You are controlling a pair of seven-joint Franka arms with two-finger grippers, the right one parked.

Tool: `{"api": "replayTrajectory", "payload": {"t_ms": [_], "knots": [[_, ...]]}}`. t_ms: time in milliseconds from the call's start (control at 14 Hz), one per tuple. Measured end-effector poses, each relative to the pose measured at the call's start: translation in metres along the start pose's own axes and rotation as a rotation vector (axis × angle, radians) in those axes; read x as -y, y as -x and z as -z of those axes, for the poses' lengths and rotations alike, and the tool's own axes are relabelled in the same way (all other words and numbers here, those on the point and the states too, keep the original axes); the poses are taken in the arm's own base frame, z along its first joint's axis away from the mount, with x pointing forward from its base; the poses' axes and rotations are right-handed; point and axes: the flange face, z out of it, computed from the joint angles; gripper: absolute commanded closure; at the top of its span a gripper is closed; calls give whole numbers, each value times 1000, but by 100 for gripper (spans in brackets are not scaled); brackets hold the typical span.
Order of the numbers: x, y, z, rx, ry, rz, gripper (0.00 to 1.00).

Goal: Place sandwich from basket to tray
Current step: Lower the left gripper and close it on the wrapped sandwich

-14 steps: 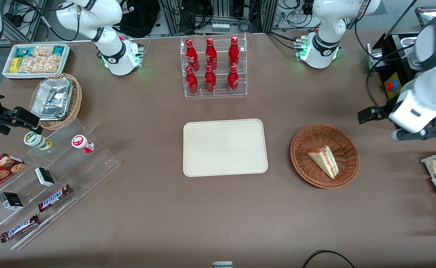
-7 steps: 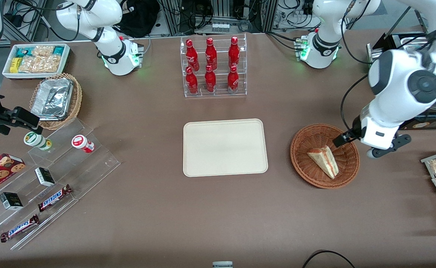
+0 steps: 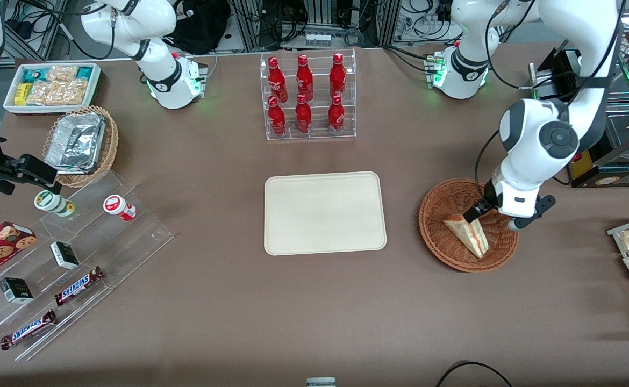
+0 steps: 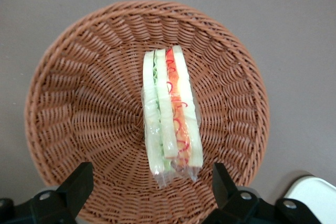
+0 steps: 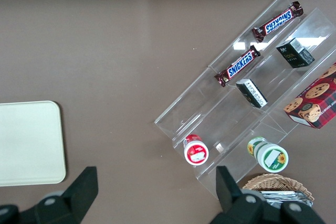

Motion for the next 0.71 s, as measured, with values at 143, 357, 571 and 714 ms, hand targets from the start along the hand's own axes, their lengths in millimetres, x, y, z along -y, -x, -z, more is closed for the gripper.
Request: {"api": "replayTrajectory", "payload": {"t_ms": [143, 357, 571, 714], "knots": [[0, 0, -16, 12, -3, 2, 0], [-1, 1, -29, 25, -8, 2, 0], [-2, 0, -38, 22, 0, 3, 0], [-3, 0, -44, 23, 3, 4, 0]]}}
